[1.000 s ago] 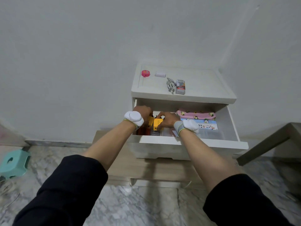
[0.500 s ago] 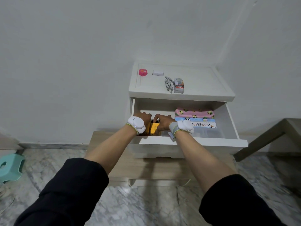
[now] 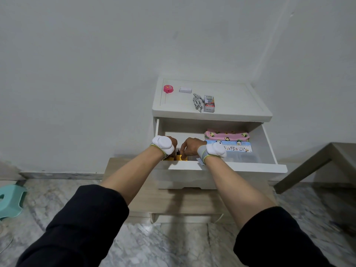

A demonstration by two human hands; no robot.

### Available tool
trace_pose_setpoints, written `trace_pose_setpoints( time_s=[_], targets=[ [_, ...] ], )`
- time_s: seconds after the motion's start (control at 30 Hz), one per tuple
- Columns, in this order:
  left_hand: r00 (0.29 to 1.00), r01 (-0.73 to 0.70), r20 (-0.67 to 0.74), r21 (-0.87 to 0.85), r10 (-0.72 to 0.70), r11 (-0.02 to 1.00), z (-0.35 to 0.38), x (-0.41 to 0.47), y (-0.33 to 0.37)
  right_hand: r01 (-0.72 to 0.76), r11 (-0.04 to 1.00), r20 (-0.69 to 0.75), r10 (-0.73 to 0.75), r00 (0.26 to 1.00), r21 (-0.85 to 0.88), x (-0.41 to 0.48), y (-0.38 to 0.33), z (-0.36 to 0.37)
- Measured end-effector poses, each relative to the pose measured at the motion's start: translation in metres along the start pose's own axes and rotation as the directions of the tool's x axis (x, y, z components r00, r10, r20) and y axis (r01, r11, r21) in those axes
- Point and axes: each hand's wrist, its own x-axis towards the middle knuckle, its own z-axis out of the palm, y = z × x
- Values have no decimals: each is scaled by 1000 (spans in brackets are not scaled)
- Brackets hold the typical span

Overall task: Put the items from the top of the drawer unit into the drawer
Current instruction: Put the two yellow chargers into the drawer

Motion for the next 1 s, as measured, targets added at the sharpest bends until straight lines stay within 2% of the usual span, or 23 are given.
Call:
trace_pose_setpoints(
  time_s=[0.17, 0.33, 0.43, 0.5, 0.57, 0.7, 0.83, 0.9, 1.0],
  targets=[
    [998, -39, 44, -1, 39, 999, 7, 3, -2, -22, 999, 11, 22, 1000, -45, -3, 1, 3],
    [1000, 4, 19, -71, -3, 997, 10, 6, -5, -11, 1000, 12, 11, 1000, -6, -6, 2, 3],
    [996, 39, 79, -107, -30, 993, 5, 5, -5, 24, 997, 1, -24, 1000, 74, -13, 5, -3],
    [984, 55, 176, -114, -35, 992, -5, 5, -6, 63, 986, -8, -63, 998, 154, -16, 9, -11],
    [970, 53, 245, -219, 3, 974, -19, 5, -8, 71, 972, -20, -68, 997, 222, -25, 17, -25],
    [975, 49, 211, -517, 72, 855, -63, -11, -17, 96, 954, -58, -83, 995, 285, -48, 31, -66],
    [992, -20, 79, -670, 98, 742, -101, -18, -27, 130, 934, -175, -75, 982, 332, -70, 44, -102],
    [994, -68, -1, -767, 105, 637, -119, -20, -33, 155, 919, -257, -61, 964, 362, -80, 49, -117],
    [992, -119, -87, -857, 86, 502, -133, -21, -43, 174, 879, -301, -36, 953, 444, -86, 53, -130]
  ],
)
